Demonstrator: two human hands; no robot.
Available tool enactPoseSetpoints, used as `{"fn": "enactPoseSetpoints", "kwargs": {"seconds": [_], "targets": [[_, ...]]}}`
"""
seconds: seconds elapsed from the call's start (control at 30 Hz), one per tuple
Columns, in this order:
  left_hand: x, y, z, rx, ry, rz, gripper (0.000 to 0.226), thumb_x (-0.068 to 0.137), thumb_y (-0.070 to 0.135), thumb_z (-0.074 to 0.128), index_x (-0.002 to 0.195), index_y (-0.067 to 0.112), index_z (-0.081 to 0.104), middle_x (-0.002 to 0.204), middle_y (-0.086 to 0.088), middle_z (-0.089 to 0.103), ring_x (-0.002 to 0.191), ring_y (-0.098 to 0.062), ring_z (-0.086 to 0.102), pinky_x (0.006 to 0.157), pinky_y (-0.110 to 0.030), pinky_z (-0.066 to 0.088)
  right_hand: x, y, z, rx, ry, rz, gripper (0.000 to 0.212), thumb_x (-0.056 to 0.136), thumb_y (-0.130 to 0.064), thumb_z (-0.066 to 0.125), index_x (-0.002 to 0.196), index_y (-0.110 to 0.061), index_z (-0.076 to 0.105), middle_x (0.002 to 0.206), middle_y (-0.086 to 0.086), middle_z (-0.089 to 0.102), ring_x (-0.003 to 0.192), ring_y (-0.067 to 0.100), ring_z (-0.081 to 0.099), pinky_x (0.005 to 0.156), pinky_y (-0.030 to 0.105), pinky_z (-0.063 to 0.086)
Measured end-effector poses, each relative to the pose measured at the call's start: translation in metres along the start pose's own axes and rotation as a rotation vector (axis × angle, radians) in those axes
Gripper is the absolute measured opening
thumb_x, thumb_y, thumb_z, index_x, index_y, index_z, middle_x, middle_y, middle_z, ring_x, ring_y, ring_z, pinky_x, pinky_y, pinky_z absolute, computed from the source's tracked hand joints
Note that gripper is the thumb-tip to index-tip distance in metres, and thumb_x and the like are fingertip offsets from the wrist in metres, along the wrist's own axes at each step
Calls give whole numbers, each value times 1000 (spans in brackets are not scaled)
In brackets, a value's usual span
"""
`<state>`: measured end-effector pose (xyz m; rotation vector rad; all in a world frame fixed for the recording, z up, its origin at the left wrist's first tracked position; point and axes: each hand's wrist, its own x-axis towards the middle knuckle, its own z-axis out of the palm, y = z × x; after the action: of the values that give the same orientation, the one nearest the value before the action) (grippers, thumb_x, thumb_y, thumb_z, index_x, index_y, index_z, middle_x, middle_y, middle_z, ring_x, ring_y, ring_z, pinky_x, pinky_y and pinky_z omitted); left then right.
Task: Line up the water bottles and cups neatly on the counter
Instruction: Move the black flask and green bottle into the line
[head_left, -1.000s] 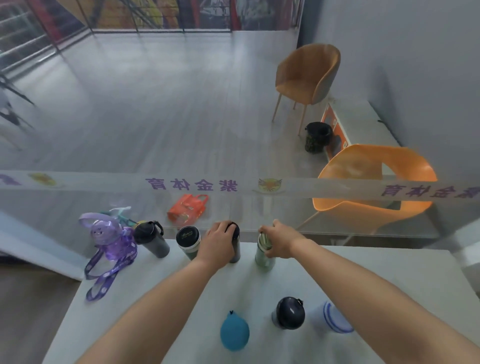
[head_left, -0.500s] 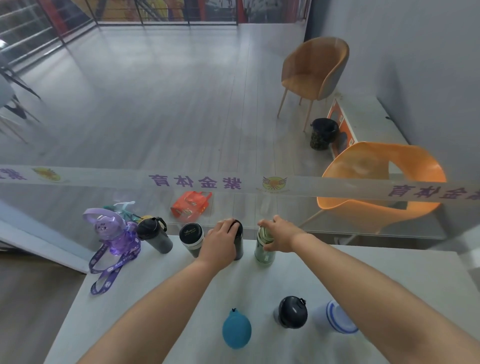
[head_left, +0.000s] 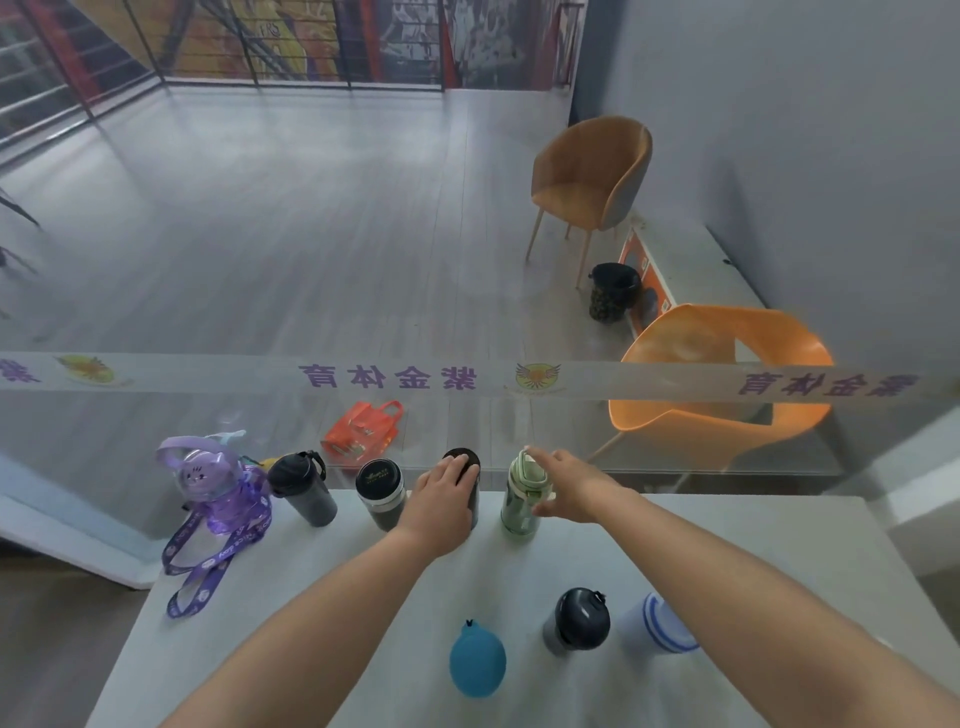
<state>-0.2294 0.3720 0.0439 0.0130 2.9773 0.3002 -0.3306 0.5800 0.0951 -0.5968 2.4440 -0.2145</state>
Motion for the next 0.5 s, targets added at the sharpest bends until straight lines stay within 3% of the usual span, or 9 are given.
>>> {"fn": "enactPoseSetpoints", "kwargs": {"seconds": [0.23,0.5], "targets": [[3,-10,4,-2,21,-4,69,91,24,46,154,11,20,163,-6,14,149,-23,10,120,-39,18,10,-17,7,-4,36,34,86,87,-46,73,154,-39,19,153,9,36,131,36,50,102,49,51],[6,-14,12,19,43,-8,69,89,24,49,152,12,25,161,-5,20,148,-24,17,116,-40,25,26,-19,18,-11,129,37,69,90,-33,69,148,-33,31,136,15,42,103,39,63,88,45,57]]}}
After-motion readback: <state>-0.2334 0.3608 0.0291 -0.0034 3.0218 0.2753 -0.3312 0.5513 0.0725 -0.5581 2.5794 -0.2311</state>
